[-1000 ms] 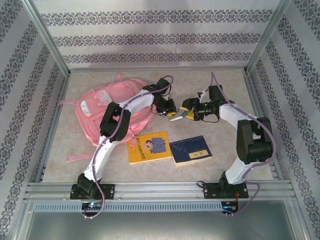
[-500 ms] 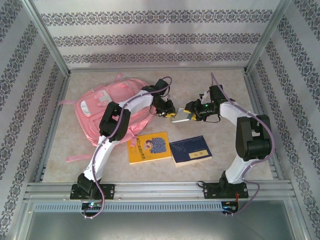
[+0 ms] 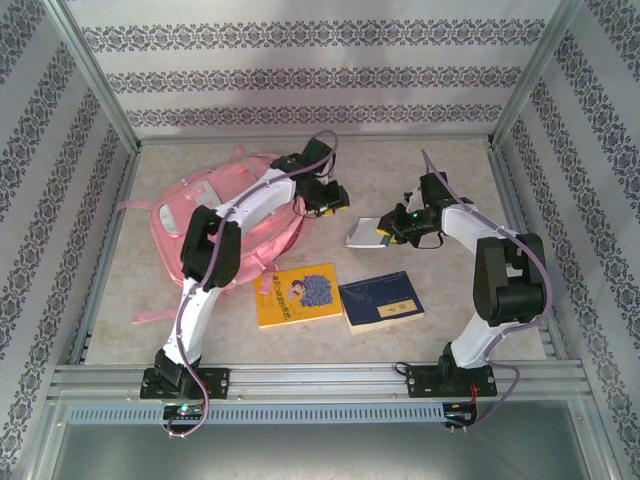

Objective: Pack the student bag

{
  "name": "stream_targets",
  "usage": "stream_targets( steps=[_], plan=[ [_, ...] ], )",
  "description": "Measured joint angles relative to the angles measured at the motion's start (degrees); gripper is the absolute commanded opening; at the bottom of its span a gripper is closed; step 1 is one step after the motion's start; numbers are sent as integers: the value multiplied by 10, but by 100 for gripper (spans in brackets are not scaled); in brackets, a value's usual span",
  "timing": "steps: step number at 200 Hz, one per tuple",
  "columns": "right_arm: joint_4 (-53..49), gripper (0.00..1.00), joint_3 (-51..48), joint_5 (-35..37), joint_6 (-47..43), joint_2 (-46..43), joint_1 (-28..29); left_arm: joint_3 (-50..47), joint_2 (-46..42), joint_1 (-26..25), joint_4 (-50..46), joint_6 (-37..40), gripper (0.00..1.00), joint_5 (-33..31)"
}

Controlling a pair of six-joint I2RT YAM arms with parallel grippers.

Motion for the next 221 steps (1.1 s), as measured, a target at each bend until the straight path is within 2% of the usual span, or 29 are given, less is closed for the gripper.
stream_targets(
  steps=[32,47,65,91,109,137,163,221],
  plan=[
    [-11,0,-8,17,-17,-9,0,-36,-110,24,15,-13,39,-47],
    [-10,0,-14,16,-24,-11,0,-43,-145,37,25,-19,43,-52],
    [-10,0,-17,16,-27,-14,0,-42,-158,45,31,-25,48,-53],
    [-16,0,-17,21,-26,-16,3,-46,-159,46,6,-36,55,-89],
    [-22,0,-17,21,-26,-16,4,-85,-175,61,0,-58,56,-113],
    [-24,0,-17,22,-24,-16,11,-178,-212,121,6,-94,56,-123],
    [-26,0,-17,21,-24,-16,19,-200,-212,174,21,-106,55,-123],
    [-29,0,-17,20,-25,-16,26,-196,-167,209,101,-114,45,-85]
  ],
)
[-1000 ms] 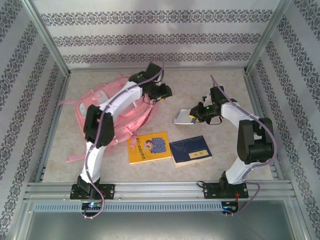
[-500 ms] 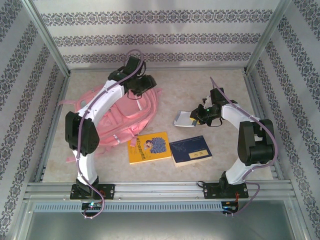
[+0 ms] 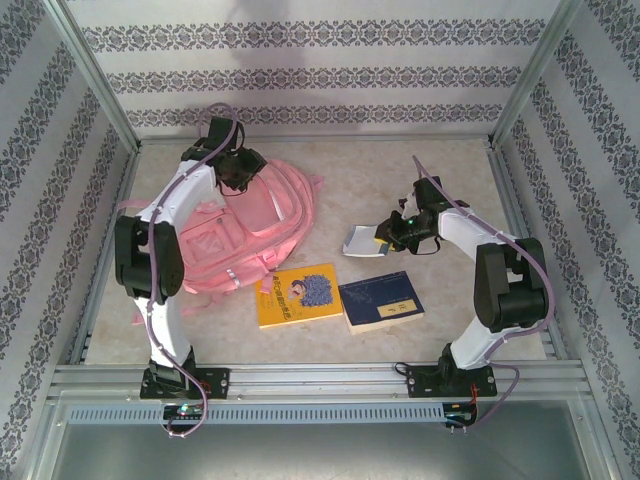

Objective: Pack the student bag

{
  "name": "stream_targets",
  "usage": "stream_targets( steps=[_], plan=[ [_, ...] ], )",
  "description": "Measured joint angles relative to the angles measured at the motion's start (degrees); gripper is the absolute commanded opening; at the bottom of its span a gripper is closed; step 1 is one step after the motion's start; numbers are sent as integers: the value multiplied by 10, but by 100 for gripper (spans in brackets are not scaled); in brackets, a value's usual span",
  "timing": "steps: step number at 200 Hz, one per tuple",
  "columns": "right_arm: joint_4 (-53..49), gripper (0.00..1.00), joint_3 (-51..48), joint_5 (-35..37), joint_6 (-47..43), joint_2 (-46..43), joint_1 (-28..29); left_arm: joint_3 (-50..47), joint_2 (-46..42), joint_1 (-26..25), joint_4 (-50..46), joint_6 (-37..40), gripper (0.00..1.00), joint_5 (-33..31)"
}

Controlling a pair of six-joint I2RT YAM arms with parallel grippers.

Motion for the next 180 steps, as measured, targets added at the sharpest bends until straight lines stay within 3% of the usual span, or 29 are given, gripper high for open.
stream_targets(
  steps=[63,101,129,180],
  plan=[
    [-3,0,-2,0,-2,1,1,28,61,6,30,-11,26,52],
    [-3,0,-2,-4,-2,6,14,30,64,6,51,-14,22,76],
    [-3,0,-2,-4,-2,6,15,50,77,6,48,-8,11,92],
    [-7,0,23,-1,5,17,49,235,185,-26,-42,50,5,122]
  ],
)
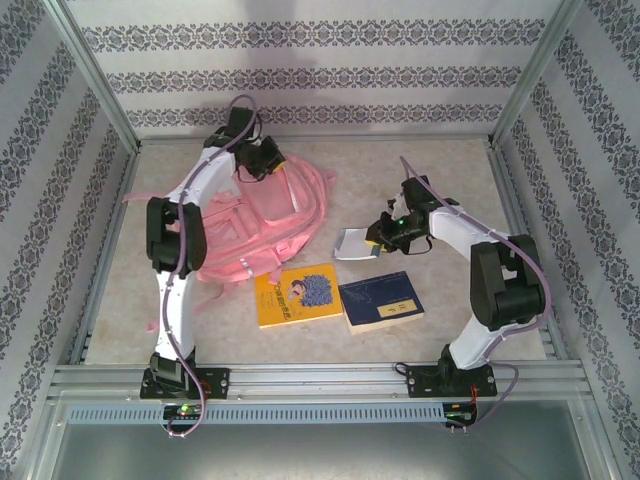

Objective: Pack the student bag

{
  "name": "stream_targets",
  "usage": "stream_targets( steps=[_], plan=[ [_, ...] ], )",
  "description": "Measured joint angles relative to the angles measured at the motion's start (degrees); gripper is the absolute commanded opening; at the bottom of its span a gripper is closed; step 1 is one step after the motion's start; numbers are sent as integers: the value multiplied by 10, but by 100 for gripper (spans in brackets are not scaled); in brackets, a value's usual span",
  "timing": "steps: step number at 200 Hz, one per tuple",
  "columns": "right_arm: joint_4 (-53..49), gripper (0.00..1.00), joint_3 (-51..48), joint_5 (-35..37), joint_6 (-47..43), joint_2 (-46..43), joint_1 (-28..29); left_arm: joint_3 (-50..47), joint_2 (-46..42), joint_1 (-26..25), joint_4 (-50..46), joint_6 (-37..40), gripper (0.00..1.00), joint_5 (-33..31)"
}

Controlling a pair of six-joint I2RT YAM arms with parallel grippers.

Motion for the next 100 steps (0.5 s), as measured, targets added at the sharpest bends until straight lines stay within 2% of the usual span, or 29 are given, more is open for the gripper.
stream_targets(
  steps=[28,75,100],
  plan=[
    [2,0,18,2,13,17,34,93,48,-44,-39,38,4,18],
    [-4,0,27,15,31,19,75,101,51,-110,-56,83,1,45],
    [-1,0,23,15,37,16,97,100,48,-115,-80,122,12,59]
  ],
)
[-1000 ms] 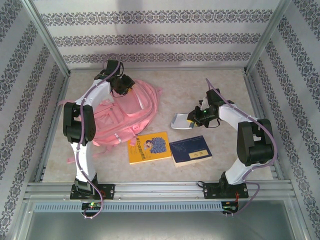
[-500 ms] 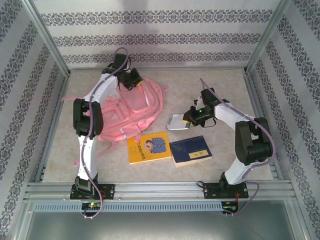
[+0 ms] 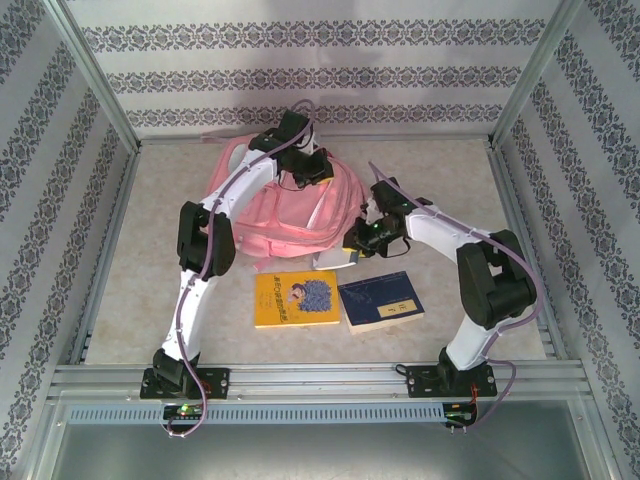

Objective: Pack the student bag

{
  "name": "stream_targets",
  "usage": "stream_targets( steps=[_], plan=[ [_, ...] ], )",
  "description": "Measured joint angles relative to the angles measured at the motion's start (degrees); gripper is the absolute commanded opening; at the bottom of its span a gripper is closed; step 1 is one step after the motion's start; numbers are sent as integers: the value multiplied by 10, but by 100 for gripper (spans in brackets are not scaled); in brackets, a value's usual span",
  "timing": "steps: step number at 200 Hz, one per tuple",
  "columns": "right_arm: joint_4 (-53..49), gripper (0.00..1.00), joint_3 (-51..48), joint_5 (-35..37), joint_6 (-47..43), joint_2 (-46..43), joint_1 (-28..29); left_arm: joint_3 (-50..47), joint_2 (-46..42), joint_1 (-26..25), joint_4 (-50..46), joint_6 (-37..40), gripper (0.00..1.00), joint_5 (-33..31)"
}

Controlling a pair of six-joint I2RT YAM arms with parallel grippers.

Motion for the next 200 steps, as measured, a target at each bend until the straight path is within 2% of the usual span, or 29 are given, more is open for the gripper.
stream_targets(
  steps=[49,76,135,200],
  plan=[
    [5,0,-31,7,4,-35,10,-40,-47,2,-67,89,31,19],
    [-7,0,-35,19,1,-51,10,-43,-49,4,-88,129,36,23],
    [-33,0,-40,34,-13,-75,2,-41,-42,4,-112,184,39,18],
    [-54,0,-54,43,-18,-105,-17,-22,-32,4,-125,243,39,-30]
  ],
)
